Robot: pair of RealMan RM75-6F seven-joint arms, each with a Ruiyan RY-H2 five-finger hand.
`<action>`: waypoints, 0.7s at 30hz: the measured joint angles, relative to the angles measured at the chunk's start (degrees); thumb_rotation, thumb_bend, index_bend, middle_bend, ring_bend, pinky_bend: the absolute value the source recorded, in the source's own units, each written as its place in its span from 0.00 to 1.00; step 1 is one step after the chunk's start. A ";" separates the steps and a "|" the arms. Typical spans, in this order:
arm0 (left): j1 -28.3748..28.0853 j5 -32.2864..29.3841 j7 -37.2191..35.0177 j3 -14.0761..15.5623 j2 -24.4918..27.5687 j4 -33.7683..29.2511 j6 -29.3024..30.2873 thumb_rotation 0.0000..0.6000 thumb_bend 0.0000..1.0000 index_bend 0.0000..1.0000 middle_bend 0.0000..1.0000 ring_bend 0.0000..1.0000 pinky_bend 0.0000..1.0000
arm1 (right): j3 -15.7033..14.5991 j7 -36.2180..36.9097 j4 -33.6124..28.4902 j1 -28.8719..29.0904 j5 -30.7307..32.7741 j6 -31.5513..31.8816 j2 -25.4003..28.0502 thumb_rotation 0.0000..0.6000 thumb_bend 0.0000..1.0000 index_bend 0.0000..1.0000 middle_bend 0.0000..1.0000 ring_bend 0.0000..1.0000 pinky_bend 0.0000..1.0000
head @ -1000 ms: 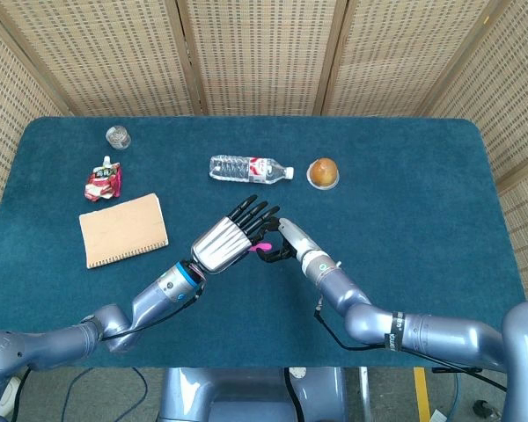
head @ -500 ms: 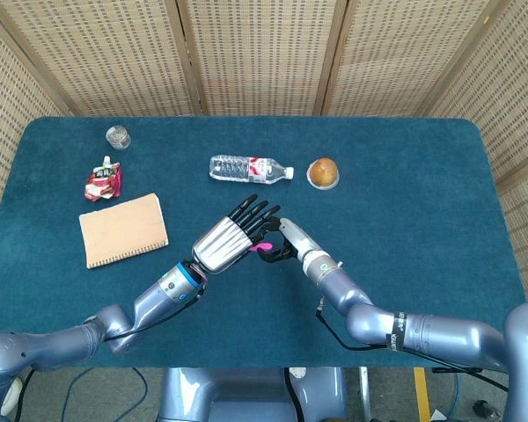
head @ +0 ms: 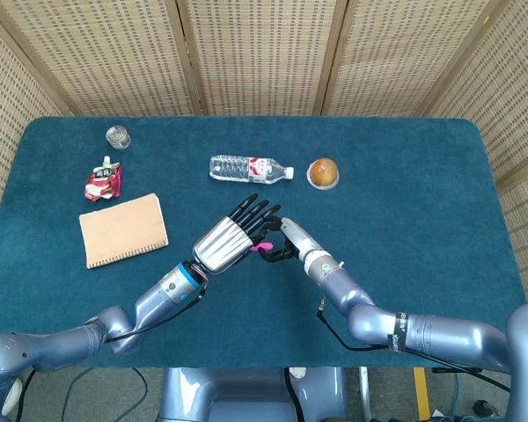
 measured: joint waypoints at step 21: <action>0.18 -0.30 -1.05 -0.33 0.63 -0.34 1.03 1.00 0.48 0.83 0.00 0.00 0.00 | -0.80 0.76 1.10 -0.75 -0.73 -0.42 -0.07 1.00 0.61 0.70 0.19 0.00 0.00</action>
